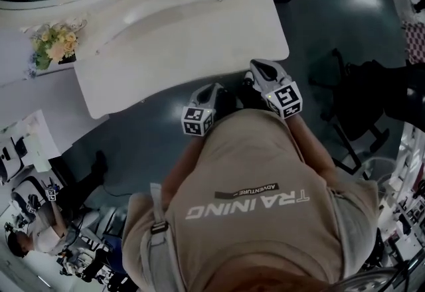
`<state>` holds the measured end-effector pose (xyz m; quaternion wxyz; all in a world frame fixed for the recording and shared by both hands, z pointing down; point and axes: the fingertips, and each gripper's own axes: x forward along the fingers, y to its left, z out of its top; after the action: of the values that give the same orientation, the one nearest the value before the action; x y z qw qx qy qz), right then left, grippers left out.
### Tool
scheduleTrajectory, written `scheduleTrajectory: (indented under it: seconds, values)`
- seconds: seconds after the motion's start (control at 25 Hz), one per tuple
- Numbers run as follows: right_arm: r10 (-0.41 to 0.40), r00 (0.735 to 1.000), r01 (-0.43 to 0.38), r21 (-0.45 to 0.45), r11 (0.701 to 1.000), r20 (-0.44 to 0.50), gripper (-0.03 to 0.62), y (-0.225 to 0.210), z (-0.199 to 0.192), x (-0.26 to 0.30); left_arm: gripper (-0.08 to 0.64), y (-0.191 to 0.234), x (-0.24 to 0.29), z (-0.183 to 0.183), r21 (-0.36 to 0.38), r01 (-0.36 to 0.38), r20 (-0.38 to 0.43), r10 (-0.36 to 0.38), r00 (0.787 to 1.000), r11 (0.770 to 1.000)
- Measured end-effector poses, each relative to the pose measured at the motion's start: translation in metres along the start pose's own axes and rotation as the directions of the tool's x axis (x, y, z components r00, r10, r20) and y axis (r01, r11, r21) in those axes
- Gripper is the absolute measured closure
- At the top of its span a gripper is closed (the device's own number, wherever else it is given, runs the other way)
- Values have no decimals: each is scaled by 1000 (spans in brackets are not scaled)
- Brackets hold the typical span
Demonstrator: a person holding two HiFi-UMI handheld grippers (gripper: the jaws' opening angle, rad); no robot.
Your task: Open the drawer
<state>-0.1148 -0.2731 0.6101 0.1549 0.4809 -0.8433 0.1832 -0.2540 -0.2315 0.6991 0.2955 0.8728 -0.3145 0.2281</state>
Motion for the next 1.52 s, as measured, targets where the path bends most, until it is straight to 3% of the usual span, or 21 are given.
scheduleTrajectory:
  seconds: [0.16, 0.32, 0.44, 0.48, 0.52, 0.56, 0.8, 1.0, 1.2, 1.52]
  values:
    - [26, 1000, -25, 14, 1000, -14, 590, -3, -21, -6, 555, 0, 17, -32, -46, -30, -105, 25, 994, 998]
    - [49, 998, -48, 14, 999, -39, 589, -23, -41, 1, 554, 11, 56, -48, -140, -51, -135, 32, 990, 989]
    - [64, 998, -64, 13, 998, -25, 589, -26, -39, -3, 552, 16, 75, -57, -171, -71, -165, 42, 985, 983]
    - [66, 998, -66, 11, 998, -21, 589, -26, -37, -7, 531, 17, 79, -64, -187, -85, -186, 49, 981, 979]
    - [69, 998, -68, 7, 998, -17, 589, -27, -35, -12, 448, 18, 84, -70, -205, -102, -207, 59, 977, 973]
    - [71, 997, -71, 0, 997, -11, 589, -28, -31, -16, 419, 20, 88, -75, -219, -118, -226, 68, 972, 969]
    - [69, 998, -69, -29, 997, -10, 589, -37, -26, -42, 420, 24, 113, -93, -296, -160, -284, 73, 956, 942]
    - [61, 998, -61, -34, 998, -21, 589, -54, -28, -55, 419, 31, 138, -96, -310, -191, -318, 88, 944, 931]
    - [65, 997, -66, -32, 997, -38, 589, -61, -32, -58, 422, 36, 147, -98, -240, -243, -361, 146, 921, 940]
    - [113, 992, -116, -40, 992, -58, 589, -51, -42, -63, 422, 29, 153, -98, -233, -216, -382, 115, 917, 948]
